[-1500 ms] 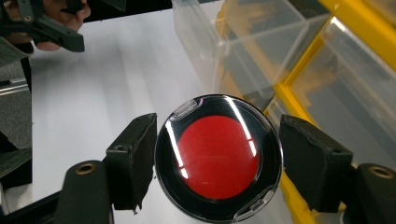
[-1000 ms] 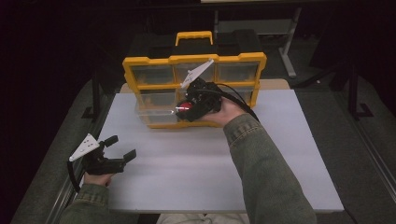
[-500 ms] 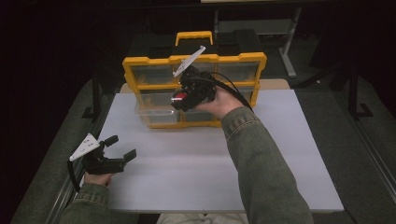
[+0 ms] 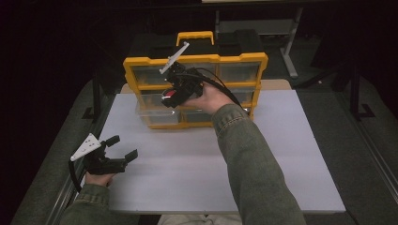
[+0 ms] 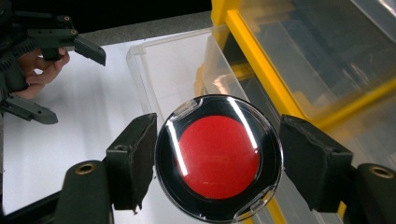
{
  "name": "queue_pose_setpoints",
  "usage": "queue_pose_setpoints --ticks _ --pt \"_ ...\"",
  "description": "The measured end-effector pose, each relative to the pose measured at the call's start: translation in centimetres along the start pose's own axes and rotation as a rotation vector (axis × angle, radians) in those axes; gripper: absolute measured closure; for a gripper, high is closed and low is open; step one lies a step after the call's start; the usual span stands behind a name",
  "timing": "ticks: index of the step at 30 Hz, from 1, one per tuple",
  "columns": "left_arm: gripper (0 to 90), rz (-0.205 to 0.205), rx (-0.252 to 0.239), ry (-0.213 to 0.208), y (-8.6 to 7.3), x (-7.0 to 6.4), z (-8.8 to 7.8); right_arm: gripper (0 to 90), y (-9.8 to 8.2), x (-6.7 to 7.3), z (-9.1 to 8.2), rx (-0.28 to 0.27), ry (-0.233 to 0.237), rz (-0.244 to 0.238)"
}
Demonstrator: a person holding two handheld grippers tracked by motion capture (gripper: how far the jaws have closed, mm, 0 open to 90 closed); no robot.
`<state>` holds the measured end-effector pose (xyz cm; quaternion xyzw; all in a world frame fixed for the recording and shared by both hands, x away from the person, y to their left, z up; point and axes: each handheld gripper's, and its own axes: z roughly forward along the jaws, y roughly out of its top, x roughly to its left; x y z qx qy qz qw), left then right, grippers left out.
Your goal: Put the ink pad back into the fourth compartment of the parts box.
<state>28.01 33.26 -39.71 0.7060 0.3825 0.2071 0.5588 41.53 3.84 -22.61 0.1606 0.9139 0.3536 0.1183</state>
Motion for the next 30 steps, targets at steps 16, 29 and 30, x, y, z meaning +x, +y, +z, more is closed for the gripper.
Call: queue_pose_setpoints --ticks 16,29,30 --pt "0.0 0.007 0.009 -0.013 0.0 -0.1 0.4 28.9 2.4 -0.2 2.3 0.029 0.005 -0.013" --pt "0.0 0.006 0.008 -0.024 0.1 -0.1 0.4 21.7 3.3 0.0 4.0 0.02 0.02 0.017" --pt "0.0 0.006 0.007 -0.023 0.1 -0.1 0.4 20.1 3.2 0.0 4.0 0.009 0.026 0.018"
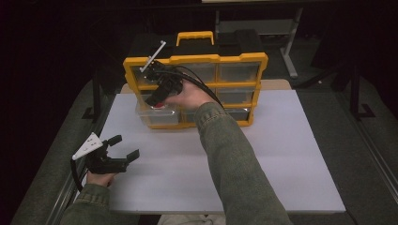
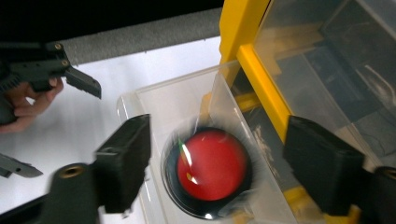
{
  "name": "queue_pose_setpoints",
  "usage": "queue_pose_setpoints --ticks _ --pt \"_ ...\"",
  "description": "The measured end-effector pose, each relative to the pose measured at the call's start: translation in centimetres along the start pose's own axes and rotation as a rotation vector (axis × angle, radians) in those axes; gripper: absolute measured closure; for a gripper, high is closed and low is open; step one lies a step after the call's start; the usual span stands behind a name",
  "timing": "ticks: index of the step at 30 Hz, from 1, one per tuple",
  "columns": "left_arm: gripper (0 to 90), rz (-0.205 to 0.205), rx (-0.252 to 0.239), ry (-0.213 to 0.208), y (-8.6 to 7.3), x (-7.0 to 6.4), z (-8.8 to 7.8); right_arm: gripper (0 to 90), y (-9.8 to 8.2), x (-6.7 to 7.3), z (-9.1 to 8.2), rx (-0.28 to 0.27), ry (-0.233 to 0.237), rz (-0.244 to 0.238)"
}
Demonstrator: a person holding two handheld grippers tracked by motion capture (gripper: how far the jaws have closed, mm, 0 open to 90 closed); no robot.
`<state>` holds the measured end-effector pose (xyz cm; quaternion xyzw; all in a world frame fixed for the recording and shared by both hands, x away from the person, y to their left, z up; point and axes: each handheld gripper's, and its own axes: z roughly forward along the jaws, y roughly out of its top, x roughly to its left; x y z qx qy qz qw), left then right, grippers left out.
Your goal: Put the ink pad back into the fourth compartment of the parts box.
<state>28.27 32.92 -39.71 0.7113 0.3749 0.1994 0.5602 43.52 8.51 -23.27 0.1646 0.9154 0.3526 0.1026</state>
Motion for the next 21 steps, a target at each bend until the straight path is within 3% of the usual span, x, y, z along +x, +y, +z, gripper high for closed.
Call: queue_pose_setpoints --ticks 7,10,21 --pt "0.0 0.001 0.001 0.0 0.0 -0.1 0.1 10.0 -0.8 0.1 -1.2 -0.019 0.042 0.008" --pt "0.0 0.002 0.002 -0.001 0.0 -0.1 0.1 0.2 -1.3 0.3 -1.7 -0.016 0.057 0.002" --pt "0.0 0.006 0.006 0.003 -0.1 -0.2 0.1 0.0 -3.9 0.4 -3.5 -0.052 0.05 0.036"
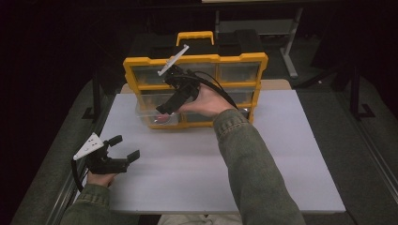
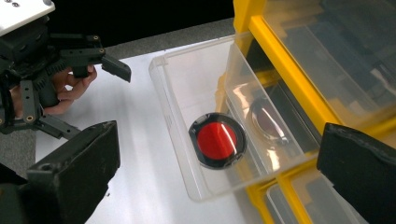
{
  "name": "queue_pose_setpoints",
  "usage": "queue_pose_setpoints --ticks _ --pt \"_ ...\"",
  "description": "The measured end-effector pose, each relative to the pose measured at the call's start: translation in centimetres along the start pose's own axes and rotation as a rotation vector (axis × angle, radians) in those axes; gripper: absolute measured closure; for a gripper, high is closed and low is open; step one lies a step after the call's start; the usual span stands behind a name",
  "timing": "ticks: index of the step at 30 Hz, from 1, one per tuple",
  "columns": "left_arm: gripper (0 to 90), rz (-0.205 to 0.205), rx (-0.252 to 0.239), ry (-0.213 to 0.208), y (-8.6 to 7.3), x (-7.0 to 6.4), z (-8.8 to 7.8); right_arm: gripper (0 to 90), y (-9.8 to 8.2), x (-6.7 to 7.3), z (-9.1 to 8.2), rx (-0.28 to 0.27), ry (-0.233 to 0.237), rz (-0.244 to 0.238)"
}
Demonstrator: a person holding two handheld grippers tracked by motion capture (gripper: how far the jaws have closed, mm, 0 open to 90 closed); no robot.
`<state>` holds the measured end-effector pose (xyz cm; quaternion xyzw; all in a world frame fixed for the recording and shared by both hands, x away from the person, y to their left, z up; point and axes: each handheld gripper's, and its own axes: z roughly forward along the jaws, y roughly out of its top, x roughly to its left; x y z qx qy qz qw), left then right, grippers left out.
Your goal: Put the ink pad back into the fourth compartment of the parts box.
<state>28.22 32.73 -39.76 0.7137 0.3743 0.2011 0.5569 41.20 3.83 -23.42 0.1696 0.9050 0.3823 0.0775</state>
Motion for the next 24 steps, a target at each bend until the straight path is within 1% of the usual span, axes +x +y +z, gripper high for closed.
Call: queue_pose_setpoints --ticks 10,12,19,24 --pt "0.0 0.006 0.003 0.001 0.0 0.0 0.1 0.0 -2.0 -0.3 -0.9 -0.035 0.005 0.017" --pt "0.0 0.007 0.004 0.001 0.0 0.0 0.1 0.0 -2.5 -0.3 -1.1 -0.046 0.013 0.028" --pt "0.0 0.006 0.007 0.002 0.0 -0.1 0.1 0.0 -3.8 -0.3 -1.9 -0.078 0.015 0.022" --pt "0.0 0.008 0.009 0.003 0.0 -0.1 0.1 0.0 -4.6 -0.1 -2.3 -0.082 0.014 0.021"
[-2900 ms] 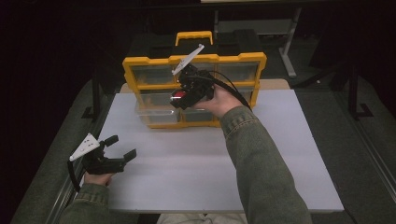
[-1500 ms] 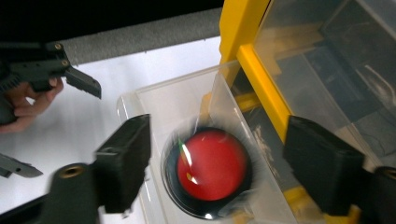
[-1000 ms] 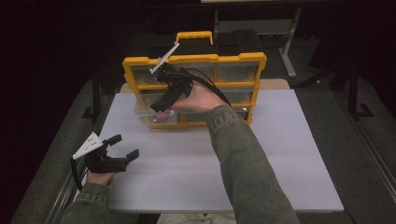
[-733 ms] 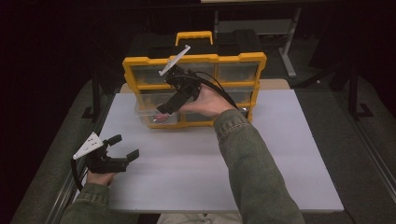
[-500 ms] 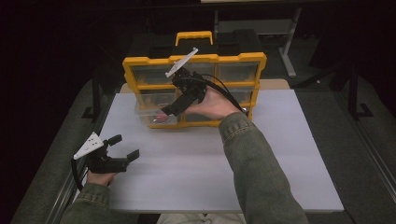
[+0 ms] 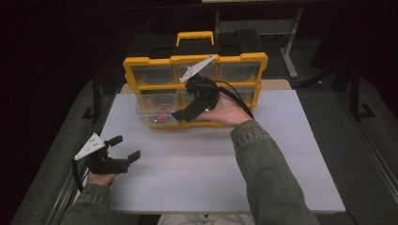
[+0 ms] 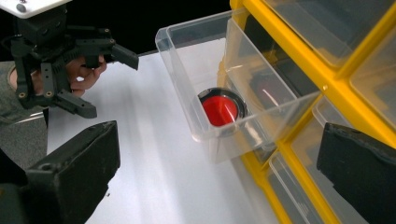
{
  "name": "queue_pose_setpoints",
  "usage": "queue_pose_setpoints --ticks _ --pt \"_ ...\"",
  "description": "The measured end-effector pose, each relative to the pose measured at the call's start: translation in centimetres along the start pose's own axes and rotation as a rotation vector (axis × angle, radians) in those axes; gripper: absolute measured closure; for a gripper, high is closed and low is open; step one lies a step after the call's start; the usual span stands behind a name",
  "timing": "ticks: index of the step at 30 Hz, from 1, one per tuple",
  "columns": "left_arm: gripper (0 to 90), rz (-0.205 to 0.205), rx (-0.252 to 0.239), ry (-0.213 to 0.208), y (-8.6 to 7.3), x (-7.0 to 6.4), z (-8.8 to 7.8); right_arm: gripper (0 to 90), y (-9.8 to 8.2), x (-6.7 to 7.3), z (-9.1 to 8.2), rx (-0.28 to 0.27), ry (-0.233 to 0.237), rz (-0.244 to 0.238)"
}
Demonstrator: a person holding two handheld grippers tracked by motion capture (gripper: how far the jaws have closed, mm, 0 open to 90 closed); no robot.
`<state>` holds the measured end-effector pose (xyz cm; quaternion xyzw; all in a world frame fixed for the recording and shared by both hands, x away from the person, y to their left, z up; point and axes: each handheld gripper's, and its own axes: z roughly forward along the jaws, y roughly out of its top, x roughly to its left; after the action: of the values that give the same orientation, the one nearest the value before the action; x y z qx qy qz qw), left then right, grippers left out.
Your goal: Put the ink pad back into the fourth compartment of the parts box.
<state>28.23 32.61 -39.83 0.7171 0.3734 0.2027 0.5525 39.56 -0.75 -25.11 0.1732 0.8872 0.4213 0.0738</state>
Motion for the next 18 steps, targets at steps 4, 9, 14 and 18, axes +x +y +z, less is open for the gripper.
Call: queue_pose_setpoints --ticks 4,9,14,18 --pt "0.0 0.002 0.003 0.001 0.0 0.0 0.0 0.0 -0.7 0.0 -0.3 -0.01 0.004 0.012" --pt "0.0 0.001 0.004 0.002 0.0 0.0 0.0 0.0 -1.6 -0.2 -0.6 -0.011 0.005 0.02" --pt "0.0 0.001 0.005 0.002 0.0 0.0 0.0 0.0 -2.4 -0.2 -1.1 -0.018 -0.006 0.024" --pt "0.0 0.002 0.005 0.003 0.0 0.0 0.0 0.0 -3.3 -0.2 -1.4 -0.013 -0.015 0.022"
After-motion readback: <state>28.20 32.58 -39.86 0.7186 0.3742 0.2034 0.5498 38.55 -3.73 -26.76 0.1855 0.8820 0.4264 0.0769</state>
